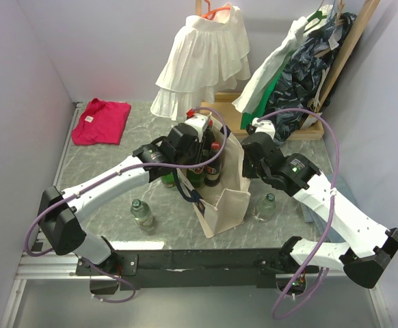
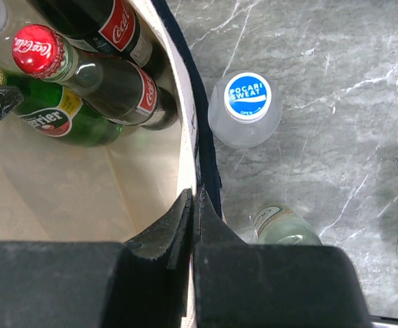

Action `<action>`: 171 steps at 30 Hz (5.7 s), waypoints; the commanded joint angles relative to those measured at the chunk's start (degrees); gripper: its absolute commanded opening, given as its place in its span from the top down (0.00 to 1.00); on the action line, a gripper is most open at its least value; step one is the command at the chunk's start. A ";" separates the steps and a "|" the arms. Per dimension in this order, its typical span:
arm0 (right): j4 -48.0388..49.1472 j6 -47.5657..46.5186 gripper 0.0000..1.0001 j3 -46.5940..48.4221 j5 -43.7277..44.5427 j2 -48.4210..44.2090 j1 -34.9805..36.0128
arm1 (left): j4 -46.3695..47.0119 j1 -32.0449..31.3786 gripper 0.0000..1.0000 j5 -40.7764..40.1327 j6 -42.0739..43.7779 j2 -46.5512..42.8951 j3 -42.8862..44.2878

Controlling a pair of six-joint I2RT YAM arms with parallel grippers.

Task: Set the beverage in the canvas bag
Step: Place the drink in the canvas bag, then pick up the drink from the center of the board.

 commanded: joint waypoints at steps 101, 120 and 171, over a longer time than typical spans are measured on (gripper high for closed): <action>-0.01 1.03 0.71 5.08 0.86 0.66 -0.16 | 6.29 -1.83 0.28 -7.60 -2.57 -15.81 -1.84; -4.93 -0.38 0.40 7.19 3.58 -4.69 -0.25 | -0.73 -1.83 0.17 -15.86 -7.23 -21.44 -4.57; -3.53 4.72 0.30 -20.32 -4.23 -20.17 -7.54 | -6.28 -1.74 0.08 -19.64 -11.45 -24.34 -6.42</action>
